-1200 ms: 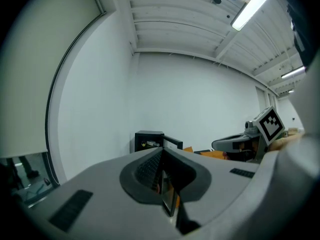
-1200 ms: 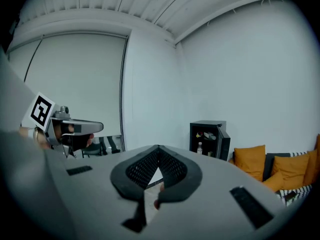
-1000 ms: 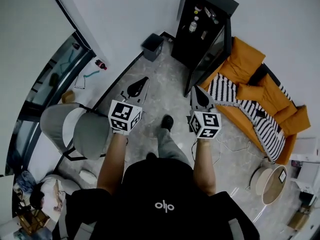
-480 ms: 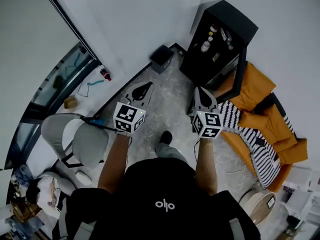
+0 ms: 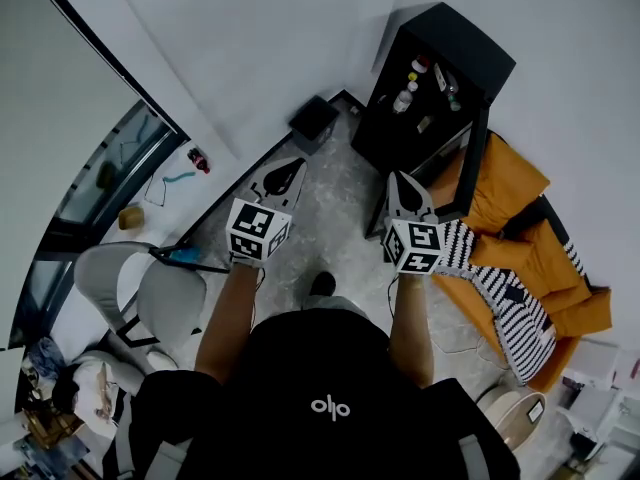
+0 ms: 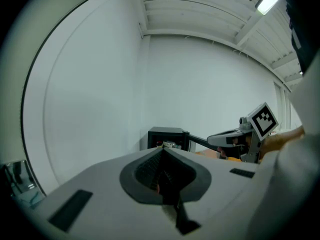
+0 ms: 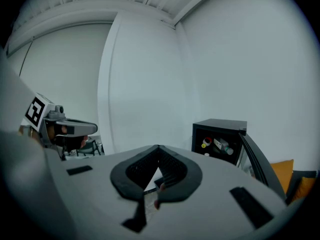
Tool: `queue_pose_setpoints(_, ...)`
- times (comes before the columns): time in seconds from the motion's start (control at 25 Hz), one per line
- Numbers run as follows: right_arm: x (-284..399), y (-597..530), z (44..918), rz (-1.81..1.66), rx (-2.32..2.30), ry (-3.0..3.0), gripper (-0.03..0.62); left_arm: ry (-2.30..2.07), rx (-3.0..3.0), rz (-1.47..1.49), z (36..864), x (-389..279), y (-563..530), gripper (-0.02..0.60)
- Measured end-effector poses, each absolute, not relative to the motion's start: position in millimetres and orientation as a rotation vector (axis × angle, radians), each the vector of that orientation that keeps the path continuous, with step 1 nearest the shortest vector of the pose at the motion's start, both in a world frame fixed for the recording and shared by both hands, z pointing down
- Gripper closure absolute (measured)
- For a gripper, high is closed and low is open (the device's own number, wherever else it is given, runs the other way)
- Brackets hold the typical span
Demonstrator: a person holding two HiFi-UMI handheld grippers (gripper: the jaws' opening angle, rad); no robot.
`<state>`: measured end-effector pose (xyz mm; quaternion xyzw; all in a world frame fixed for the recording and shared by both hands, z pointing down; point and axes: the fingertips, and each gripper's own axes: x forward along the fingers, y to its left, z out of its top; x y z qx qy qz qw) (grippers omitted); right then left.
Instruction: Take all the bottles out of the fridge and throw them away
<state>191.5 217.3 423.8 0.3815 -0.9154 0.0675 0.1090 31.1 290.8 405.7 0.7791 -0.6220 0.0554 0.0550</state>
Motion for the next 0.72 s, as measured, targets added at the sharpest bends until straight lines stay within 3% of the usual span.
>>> queue_pose_setpoints(0.48,164,177,450,0.288,1.083,-2.69,0.592,-1.89,2.315,0.191,423,7,256,0.583)
queue_pose_setpoints(0.72,153,119,453,0.296,1.214,-2.644,0.592,-1.763,2.407,0.164,432,-2,179,0.583)
